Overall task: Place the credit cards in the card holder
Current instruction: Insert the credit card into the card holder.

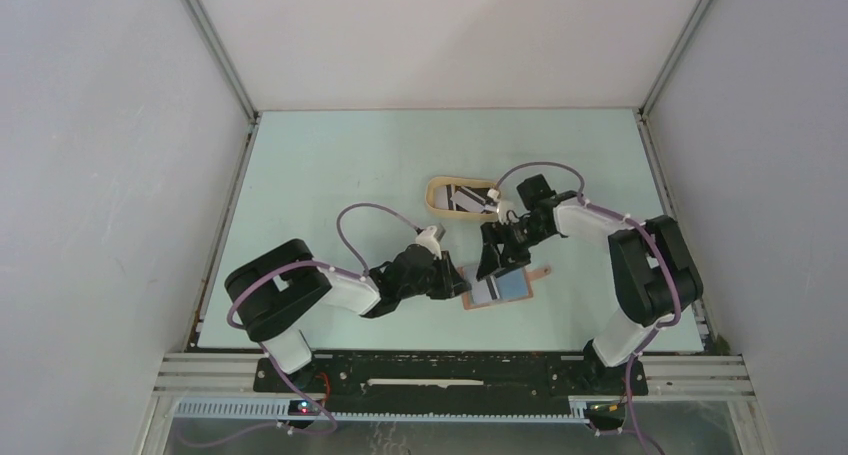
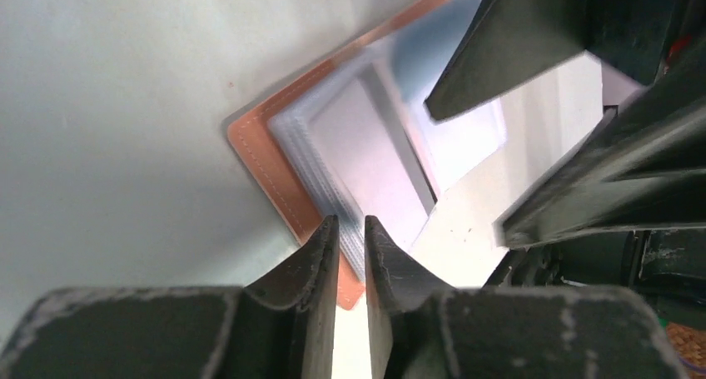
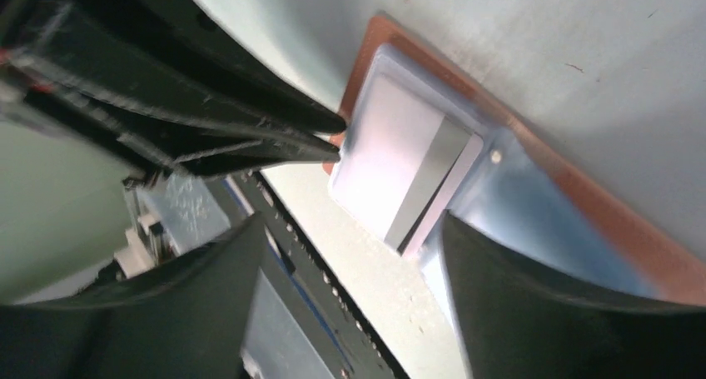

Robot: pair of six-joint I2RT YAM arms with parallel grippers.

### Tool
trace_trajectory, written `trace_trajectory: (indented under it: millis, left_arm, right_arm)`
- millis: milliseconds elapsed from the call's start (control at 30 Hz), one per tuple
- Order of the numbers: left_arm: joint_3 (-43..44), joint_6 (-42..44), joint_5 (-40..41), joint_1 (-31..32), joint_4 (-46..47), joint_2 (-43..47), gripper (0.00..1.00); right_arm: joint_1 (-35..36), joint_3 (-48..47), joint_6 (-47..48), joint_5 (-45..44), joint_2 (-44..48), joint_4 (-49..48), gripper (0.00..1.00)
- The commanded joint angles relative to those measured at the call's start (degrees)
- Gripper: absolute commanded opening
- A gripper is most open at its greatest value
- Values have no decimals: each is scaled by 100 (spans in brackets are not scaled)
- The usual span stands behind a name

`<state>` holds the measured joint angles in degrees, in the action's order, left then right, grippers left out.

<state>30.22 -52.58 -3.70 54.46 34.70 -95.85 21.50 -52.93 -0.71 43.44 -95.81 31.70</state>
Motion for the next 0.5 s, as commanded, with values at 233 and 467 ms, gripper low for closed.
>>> trace_trajectory:
  millis: [233, 467]
  left_arm:
    - [-472, 674, 257, -23, 80, 1678, 32]
    - [-352, 2073, 990, -23, -1219, 3389, 40]
  right_arm:
    - [-556, -1015, 2678, 1045, 716, 1901, 100]
    - [-740, -896, 2860, 166, 2584, 1335, 100]
